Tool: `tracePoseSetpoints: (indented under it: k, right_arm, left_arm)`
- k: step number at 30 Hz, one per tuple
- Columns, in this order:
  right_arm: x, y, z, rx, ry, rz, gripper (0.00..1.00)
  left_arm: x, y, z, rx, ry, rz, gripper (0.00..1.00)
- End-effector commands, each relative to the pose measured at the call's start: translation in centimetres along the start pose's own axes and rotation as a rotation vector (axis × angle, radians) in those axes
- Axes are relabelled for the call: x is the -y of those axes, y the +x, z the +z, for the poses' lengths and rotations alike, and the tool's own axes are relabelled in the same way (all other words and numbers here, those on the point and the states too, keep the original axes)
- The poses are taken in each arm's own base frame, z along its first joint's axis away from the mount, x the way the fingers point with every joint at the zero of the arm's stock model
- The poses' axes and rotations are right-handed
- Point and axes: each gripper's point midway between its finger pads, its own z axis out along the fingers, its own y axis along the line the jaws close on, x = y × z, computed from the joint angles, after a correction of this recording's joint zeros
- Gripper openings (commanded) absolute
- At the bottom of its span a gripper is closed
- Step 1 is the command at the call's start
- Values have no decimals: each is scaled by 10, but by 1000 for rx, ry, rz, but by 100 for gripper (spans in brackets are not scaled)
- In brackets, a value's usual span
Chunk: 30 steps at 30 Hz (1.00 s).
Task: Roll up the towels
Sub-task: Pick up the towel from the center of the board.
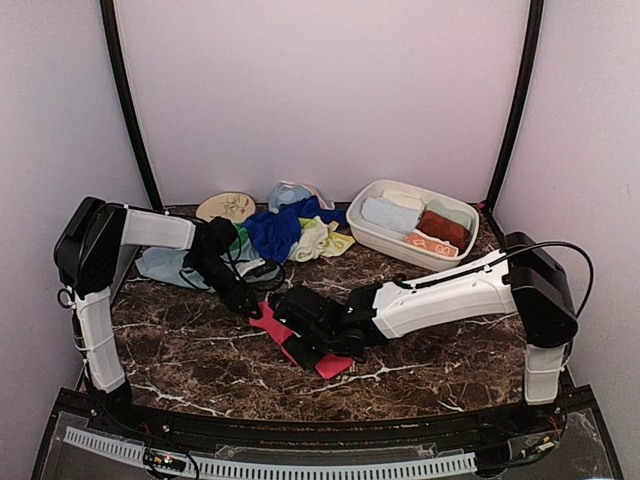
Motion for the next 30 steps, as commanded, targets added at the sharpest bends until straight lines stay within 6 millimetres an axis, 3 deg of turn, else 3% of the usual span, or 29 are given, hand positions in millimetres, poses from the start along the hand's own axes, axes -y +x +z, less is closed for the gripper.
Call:
tracePoseSetpoints:
  k: [1, 4, 5, 10, 12, 18, 22, 30]
  right_arm:
    - [29, -1, -16, 28, 69, 114, 44]
    - [43, 1, -29, 45, 81, 161, 8]
    - [47, 0, -35, 55, 82, 176, 0]
    - [78, -4, -65, 113, 109, 260, 0]
    - [94, -12, -84, 158, 121, 301, 0]
    - [136, -7, -137, 266, 161, 396, 0]
    - [166, 7, -173, 322, 242, 444, 0]
    - [206, 23, -225, 375, 339, 481, 0]
  left_arm:
    - [5, -12, 4, 40, 66, -38, 34]
    - [15, -23, -2, 64, 129, -41, 4]
    - [20, -26, -4, 67, 151, -41, 0]
    - [41, -42, -34, 79, 195, -24, 0]
    - [49, -51, -54, 104, 175, 0, 0]
    - [64, -70, -126, 194, 51, 93, 0]
    - [74, -68, -166, 230, -33, 139, 0]
    - [74, -57, -220, 247, -317, 227, 0]
